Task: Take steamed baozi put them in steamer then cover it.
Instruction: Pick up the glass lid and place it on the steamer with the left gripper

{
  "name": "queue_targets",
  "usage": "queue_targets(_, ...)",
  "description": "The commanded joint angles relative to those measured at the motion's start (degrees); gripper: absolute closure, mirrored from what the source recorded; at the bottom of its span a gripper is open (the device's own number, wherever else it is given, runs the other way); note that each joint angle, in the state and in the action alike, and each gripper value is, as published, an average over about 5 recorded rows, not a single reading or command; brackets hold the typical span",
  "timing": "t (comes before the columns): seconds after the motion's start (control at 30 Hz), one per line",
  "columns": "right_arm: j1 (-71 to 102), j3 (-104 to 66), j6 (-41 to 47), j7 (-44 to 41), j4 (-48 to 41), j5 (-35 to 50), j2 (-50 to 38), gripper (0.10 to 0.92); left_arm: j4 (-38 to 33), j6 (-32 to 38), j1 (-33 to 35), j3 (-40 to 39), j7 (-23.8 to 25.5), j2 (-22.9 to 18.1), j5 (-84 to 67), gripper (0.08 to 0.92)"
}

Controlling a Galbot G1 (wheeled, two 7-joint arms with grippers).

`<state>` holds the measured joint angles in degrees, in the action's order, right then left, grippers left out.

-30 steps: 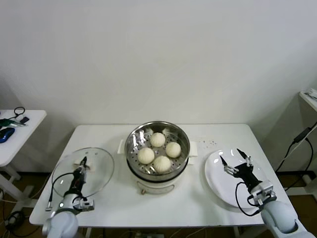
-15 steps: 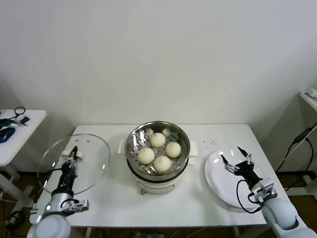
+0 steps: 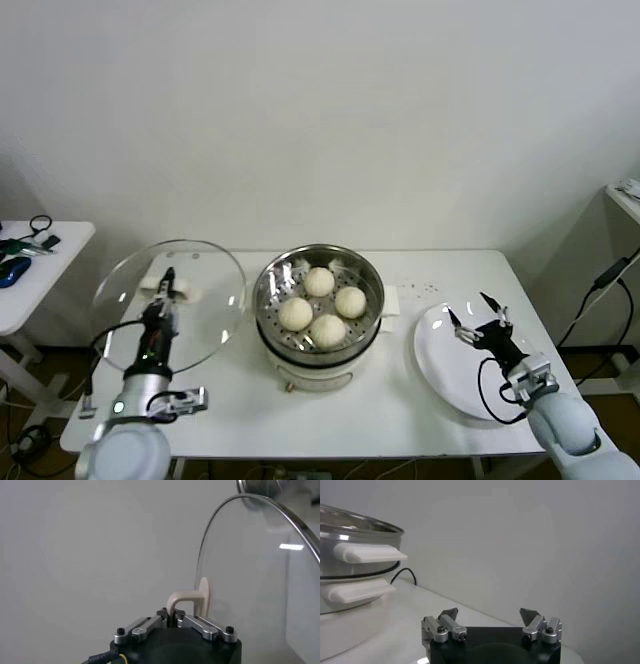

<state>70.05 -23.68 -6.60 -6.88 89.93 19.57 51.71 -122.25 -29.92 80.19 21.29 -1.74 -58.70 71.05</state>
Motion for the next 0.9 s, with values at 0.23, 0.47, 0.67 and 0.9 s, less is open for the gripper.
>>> queue_targets(0.23, -0.68, 0.05, 0.05, 0.28, -1.03, -0.96, 0.46, 0.203, 6.05, -15.08, -28.59, -29.60, 16.02, -4.54, 6.97, 0.849)
queue_targets(0.47, -0.23, -0.67, -0.08, 0.42, -1.18, -1.15, 0.50, 0.203, 11.42, -15.08, -30.36, -32.11, 17.91, -12.78, 12.19, 0.849)
queue_targets(0.67, -0.08, -0.93, -0.27, 0.49, -1.68, -1.50, 0.72, 0.203, 14.48, -15.08, -30.54, -32.44, 17.90, -17.36, 13.94, 0.849)
queue_targets(0.9, 0.17, -1.54, -0.48, 0.55, -2.22, -1.78, 1.02, 0.203, 16.49, -15.08, -30.36, -32.97, 18.02, -20.59, 14.45, 0.849)
